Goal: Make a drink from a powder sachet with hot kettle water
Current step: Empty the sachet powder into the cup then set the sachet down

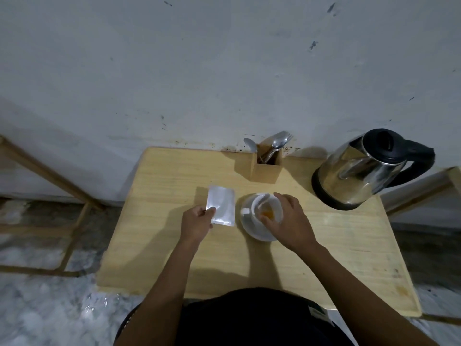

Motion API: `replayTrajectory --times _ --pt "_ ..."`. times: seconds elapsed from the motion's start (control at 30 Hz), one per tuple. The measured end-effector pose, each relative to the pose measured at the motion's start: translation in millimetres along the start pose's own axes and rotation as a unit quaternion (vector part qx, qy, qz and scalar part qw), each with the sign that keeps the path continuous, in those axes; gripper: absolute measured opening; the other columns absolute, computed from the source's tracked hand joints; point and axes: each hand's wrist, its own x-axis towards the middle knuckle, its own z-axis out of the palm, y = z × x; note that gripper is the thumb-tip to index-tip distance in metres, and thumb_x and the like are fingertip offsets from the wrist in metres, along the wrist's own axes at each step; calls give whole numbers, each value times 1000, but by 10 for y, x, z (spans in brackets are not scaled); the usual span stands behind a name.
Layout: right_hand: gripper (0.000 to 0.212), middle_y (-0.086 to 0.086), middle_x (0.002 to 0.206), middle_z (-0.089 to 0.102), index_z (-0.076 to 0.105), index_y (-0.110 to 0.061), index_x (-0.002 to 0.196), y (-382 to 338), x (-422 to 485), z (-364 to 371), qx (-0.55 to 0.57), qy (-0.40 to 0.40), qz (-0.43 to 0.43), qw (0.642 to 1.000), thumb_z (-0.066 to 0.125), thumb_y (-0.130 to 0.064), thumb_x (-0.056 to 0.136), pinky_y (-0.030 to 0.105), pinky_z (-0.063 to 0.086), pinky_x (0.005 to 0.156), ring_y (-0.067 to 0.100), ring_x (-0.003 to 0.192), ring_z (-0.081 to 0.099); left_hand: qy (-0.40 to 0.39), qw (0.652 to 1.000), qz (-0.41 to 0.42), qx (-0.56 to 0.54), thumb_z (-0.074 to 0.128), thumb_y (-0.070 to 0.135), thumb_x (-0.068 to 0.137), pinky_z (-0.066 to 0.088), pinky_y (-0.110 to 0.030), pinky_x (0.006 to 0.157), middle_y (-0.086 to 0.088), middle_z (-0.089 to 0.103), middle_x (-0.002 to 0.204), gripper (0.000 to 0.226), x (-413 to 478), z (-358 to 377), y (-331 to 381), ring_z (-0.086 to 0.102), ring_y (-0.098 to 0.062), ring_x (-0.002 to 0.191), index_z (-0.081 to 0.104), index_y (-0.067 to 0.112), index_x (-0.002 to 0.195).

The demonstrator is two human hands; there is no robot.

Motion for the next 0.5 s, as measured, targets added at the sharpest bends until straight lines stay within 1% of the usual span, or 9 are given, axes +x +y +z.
replayTrajectory --times 0.03,0.1,0.13,0.2,0.23,0.3,0.37,0.43,0.5 --pt "76 -2 137 43 36 -32 139 -4 4 15 -6 -15 8 1000 62 -64 75 39 51 85 19 118 51 11 1000 -1 3 65 19 86 42 -19 47 -14 54 67 21 38 18 -71 57 -6 46 60 3 74" --pt "79 0 138 40 33 -32 140 -1 16 46 -15 -32 17 999 64 -63 75 38 50 84 22 115 54 30 999 -4 22 66 19 85 53 -30 66 -12 62 80 18 87 59 -162 67 -22 71 67 2 91" --pt "80 0 139 39 32 -32 141 8 26 55 -18 -35 20 999 66 -62 74 37 50 83 23 114 55 42 998 -3 53 66 20 85 53 -35 75 -11 66 90 25 107 80 -195 66 -27 84 66 4 104" --pt "84 -1 138 38 31 -32 142 33 49 60 -23 -36 24 999 68 -60 72 38 51 85 22 115 54 65 984 26 166 64 25 84 50 -37 83 -11 66 109 37 113 124 -257 63 -33 101 59 10 118" --pt "85 -1 138 39 31 -32 141 39 63 61 -27 -38 25 999 68 -61 70 40 51 85 21 115 54 75 965 54 244 64 28 83 48 -39 86 -12 63 117 44 109 150 -286 59 -34 107 55 14 123" --pt "87 -1 136 40 32 -32 140 47 82 67 -34 -42 27 998 68 -64 68 41 53 84 20 114 54 90 909 110 393 66 34 81 43 -42 90 -14 47 133 62 103 201 -336 50 -34 115 42 20 137" --pt "86 -1 135 40 33 -32 139 43 98 65 -34 -46 31 998 67 -65 67 42 53 83 21 111 56 82 854 155 489 61 39 85 39 -42 94 -15 31 146 71 123 237 -374 43 -34 120 28 29 147" --pt "85 -1 135 39 36 -32 137 36 98 56 -37 -48 29 998 65 -67 66 42 54 82 21 108 57 36 818 192 541 49 39 92 36 -45 97 -13 29 150 58 166 259 -430 40 -35 125 29 34 146" --pt "79 -3 133 39 39 -34 133 29 103 51 -38 -46 29 998 65 -67 66 41 54 80 21 105 58 9 801 208 561 41 37 95 36 -46 95 -10 37 146 45 194 259 -478 42 -34 123 39 33 140"
